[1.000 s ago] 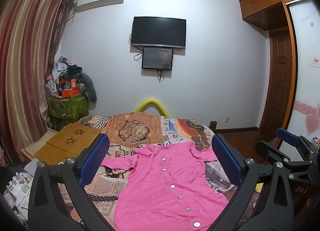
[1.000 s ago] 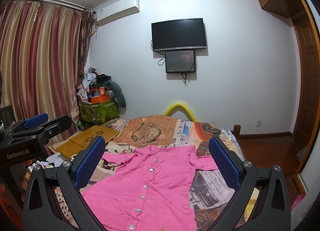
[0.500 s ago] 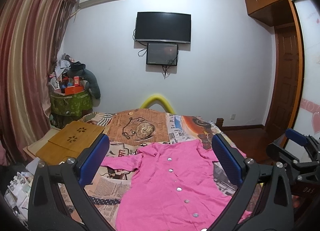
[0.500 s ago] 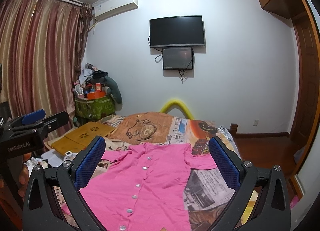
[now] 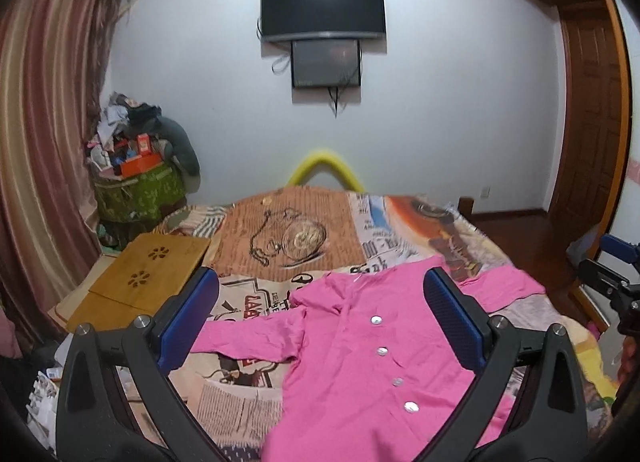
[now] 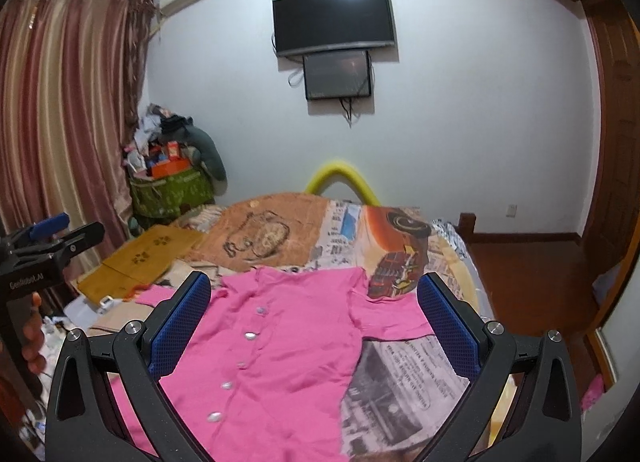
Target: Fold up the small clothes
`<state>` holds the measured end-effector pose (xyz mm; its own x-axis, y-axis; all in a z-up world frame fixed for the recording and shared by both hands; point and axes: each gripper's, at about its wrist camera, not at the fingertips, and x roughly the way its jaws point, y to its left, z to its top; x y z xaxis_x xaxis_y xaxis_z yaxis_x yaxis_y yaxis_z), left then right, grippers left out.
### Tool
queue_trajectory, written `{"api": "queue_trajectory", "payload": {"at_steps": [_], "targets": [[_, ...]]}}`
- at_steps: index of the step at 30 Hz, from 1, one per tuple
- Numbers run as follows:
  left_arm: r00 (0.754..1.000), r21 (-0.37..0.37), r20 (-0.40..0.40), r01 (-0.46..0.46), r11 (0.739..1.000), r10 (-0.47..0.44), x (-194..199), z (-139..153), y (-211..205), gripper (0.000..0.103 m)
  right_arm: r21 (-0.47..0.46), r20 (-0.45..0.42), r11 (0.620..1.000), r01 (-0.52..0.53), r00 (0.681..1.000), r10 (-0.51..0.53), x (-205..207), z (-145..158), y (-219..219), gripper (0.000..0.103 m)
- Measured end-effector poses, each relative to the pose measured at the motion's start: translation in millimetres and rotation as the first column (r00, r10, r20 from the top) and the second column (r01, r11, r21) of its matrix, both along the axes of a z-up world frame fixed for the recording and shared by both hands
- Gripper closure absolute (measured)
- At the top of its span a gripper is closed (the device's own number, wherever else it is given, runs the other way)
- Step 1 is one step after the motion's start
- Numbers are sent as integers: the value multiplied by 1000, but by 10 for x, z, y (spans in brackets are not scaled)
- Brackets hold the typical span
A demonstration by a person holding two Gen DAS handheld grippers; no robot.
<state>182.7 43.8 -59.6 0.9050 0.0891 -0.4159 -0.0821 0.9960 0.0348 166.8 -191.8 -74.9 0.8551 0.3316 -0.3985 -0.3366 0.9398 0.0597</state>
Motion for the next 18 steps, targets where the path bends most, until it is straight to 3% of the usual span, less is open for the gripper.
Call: {"api": "queue_trajectory", "payload": {"at_steps": [6,13,18], "targets": [[990,-62,-138,-20,998,11,814,-231,382,0,-26,-79,1000,-1,997,-1,436,-182,-79,2],[934,-150,-352,-122,981,62,1795,-839,982,0,-32,-203,999,-15,979,8,1099,-402,-162,15],[892,-139,-447,-149,979,72,2244,-1309,1180,4,-9,-323,1000,-29,946,24,1600,-672,-237,32]]}}
